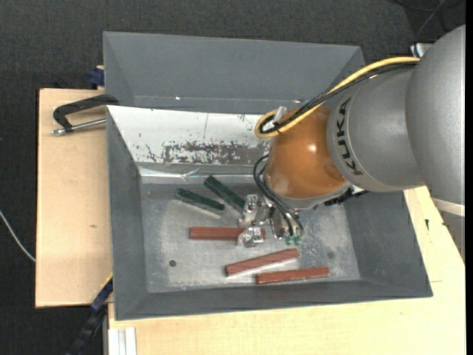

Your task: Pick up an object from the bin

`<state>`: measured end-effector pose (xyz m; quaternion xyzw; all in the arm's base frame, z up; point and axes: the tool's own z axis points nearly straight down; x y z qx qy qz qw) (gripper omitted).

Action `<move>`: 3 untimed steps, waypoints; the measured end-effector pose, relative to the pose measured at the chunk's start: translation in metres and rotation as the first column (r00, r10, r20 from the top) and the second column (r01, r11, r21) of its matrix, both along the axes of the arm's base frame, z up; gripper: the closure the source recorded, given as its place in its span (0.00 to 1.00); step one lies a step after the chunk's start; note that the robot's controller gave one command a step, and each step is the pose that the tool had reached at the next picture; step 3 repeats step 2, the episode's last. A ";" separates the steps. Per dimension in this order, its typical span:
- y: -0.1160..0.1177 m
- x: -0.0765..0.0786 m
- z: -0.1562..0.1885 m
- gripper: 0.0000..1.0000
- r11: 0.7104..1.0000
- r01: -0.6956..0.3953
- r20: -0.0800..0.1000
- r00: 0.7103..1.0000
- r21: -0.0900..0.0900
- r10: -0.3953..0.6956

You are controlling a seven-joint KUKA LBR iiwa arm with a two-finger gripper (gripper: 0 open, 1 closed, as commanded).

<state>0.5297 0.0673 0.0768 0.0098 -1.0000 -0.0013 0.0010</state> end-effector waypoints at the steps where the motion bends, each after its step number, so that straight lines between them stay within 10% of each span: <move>1: 0.000 0.000 0.000 1.00 1.000 0.000 0.000 1.000 0.000 0.000; 2: -0.002 -0.001 0.154 1.00 0.998 -0.065 0.009 0.998 -0.002 0.065; 3: -0.002 -0.001 0.154 1.00 0.998 -0.065 0.009 0.998 -0.002 0.065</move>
Offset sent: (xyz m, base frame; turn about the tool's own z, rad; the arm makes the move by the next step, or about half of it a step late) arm -0.0028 -0.0027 0.1525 -0.0651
